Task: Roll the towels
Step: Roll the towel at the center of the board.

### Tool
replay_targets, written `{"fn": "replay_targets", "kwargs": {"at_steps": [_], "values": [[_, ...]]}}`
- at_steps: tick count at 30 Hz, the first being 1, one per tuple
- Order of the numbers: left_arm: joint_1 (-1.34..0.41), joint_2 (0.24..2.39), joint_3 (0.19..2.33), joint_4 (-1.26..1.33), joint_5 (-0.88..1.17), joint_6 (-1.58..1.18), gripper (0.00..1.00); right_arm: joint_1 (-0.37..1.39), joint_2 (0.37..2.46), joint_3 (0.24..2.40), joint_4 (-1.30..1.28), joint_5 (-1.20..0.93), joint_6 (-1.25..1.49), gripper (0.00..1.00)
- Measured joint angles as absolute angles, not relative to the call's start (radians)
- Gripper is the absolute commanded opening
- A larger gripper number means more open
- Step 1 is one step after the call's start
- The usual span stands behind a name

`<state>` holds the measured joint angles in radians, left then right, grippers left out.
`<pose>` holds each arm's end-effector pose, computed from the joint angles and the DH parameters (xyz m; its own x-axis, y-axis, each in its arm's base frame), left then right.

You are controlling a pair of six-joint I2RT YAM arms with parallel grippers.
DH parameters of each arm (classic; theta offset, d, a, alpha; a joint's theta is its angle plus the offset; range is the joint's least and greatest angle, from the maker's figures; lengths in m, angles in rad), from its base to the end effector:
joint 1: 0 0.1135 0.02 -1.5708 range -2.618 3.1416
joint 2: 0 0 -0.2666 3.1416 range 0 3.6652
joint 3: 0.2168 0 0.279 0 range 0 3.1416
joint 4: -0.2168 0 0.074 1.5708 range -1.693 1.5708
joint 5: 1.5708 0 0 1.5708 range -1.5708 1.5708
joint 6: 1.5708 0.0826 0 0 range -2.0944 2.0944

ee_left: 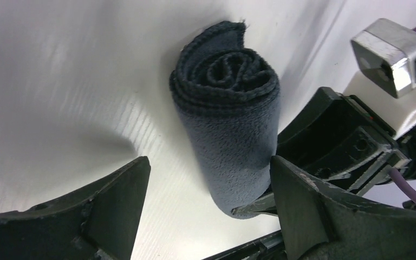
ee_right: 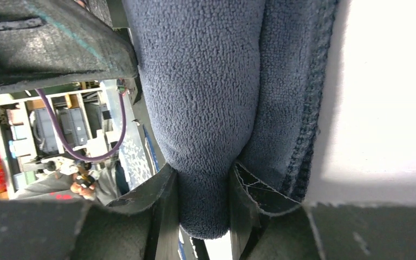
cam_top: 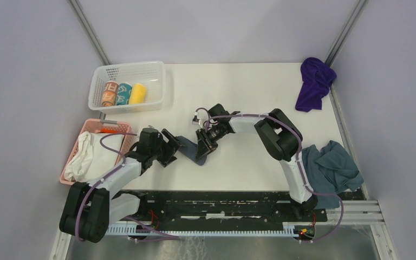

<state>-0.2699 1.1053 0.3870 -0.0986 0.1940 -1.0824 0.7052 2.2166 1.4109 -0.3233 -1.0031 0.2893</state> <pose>0.2378 -0.0823 0.1046 -0.6730 -0.7129 -0.1971 -0.4380 0.5989 -0.6704 0.3075 0.3532 0.0644 -0.8375 -0.5114 -0.1924 -0.4008 0.3356 0.8525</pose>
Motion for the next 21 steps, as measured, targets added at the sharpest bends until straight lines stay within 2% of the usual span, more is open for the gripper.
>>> {"fn": "replay_targets", "kwargs": {"at_steps": [6,13,21], "values": [[-0.284,1.156,0.387,-0.021,0.194,-1.097,0.81,0.702,2.236,1.411,-0.309,-1.037,0.347,0.39],[-0.332,1.204,0.387,0.041,0.192,-1.135,0.8,0.693,2.259,1.406,-0.273,-1.07,0.442,0.39],[-0.389,1.205,0.353,0.107,0.182,-1.198,0.78,0.691,2.273,1.339,-0.094,-1.118,0.633,0.4]]}}
